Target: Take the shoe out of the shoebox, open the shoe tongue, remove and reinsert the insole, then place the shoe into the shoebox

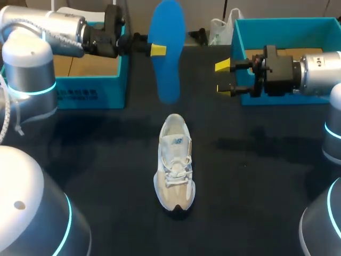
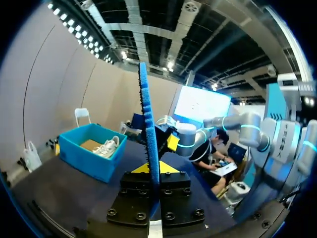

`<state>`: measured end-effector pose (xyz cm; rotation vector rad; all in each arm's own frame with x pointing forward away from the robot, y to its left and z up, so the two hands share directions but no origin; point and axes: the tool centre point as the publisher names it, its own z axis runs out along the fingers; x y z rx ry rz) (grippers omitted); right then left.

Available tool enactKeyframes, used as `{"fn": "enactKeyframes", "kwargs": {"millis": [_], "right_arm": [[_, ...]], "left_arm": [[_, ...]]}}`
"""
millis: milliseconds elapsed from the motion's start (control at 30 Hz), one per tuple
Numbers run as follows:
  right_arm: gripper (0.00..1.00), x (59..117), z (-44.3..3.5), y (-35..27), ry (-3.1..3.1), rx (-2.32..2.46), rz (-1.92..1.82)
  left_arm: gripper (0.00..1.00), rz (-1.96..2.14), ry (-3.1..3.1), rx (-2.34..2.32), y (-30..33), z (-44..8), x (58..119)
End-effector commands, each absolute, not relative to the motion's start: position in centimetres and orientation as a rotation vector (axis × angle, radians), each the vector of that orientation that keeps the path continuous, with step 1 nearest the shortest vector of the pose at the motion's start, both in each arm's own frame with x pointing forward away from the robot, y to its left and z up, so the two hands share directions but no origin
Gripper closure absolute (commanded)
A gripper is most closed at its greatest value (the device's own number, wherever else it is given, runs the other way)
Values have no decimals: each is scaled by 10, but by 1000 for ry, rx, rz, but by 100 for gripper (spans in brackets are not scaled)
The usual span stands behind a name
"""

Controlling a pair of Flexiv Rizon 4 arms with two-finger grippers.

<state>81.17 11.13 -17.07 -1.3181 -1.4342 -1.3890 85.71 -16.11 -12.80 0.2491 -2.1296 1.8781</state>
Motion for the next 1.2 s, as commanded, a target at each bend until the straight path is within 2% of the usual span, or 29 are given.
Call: {"fn": "enactKeyframes", "kwargs": {"millis": [33, 167, 233, 1200], "right_arm": [[0, 813, -171, 113, -1435, -1319, -1389], [0, 813, -171, 113, -1435, -1319, -1389], [0, 813, -171, 113, -1435, -1319, -1389], [0, 813, -171, 113, -1435, -1319, -1389]], "left_arm": [[100, 2460, -2470, -776, -160, -137, 853], [100, 2641, -2463, -1240, -161, -135, 856], [100, 2699, -2431, -1329, -160, -136, 857], [100, 2702, -2456, -1233, -159, -135, 860]]}}
